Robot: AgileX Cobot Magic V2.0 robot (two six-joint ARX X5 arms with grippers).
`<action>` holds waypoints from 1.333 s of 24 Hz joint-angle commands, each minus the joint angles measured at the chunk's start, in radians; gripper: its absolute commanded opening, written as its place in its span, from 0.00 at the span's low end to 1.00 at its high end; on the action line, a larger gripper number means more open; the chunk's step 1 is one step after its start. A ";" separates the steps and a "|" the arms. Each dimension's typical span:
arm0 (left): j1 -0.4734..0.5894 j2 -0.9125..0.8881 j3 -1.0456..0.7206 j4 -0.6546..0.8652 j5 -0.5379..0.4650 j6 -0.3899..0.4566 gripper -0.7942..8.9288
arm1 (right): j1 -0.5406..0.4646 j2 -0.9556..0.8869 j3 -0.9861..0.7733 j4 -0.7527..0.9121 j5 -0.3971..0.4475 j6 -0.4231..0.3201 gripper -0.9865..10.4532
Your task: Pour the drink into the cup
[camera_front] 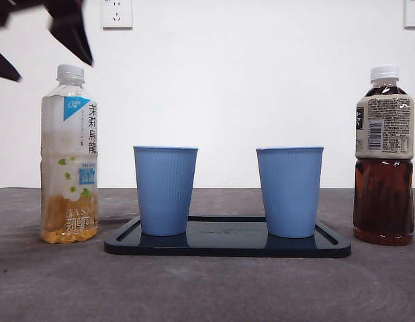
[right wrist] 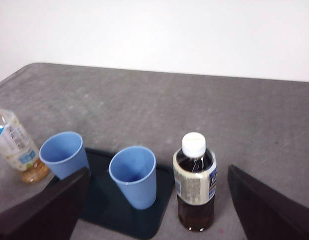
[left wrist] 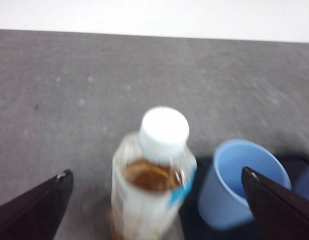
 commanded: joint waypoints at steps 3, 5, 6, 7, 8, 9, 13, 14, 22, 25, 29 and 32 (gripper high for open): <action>-0.005 -0.156 0.059 -0.205 0.086 0.008 0.66 | 0.005 0.004 0.020 -0.045 -0.079 -0.020 0.47; -0.005 -0.222 0.089 -0.291 0.124 0.008 0.65 | 0.005 0.004 0.020 -0.079 -0.132 -0.040 0.47; -0.005 -0.246 0.100 -0.319 0.138 0.009 0.65 | 0.005 0.004 0.020 -0.090 -0.150 -0.044 0.47; -0.005 -0.273 0.115 -0.349 0.154 0.010 0.65 | 0.005 0.004 0.020 -0.101 -0.162 -0.044 0.47; -0.005 -0.297 0.128 -0.370 0.164 0.010 0.65 | 0.005 0.004 0.020 -0.109 -0.174 -0.043 0.47; -0.005 -0.318 0.139 -0.386 0.172 0.011 0.64 | 0.005 0.004 0.020 -0.114 -0.175 -0.043 0.47; -0.005 -0.389 0.158 -0.409 0.232 0.025 0.57 | 0.005 0.004 0.020 -0.127 -0.176 -0.024 0.47; -0.005 -0.401 0.158 -0.410 0.238 0.029 0.57 | 0.005 0.004 0.020 -0.126 -0.176 -0.017 0.47; -0.005 -0.409 0.158 -0.437 0.237 0.040 0.10 | 0.005 0.004 0.020 -0.122 -0.171 -0.029 0.10; -0.005 -0.404 0.158 -0.434 0.237 0.027 0.09 | 0.005 0.003 0.020 -0.119 -0.174 -0.020 0.10; -0.005 -0.407 0.158 -0.430 0.237 0.007 0.09 | 0.005 0.003 0.021 -0.118 -0.175 0.009 0.10; -0.005 -0.406 0.158 -0.430 0.237 0.008 0.09 | 0.005 0.003 0.021 -0.118 -0.172 0.006 0.10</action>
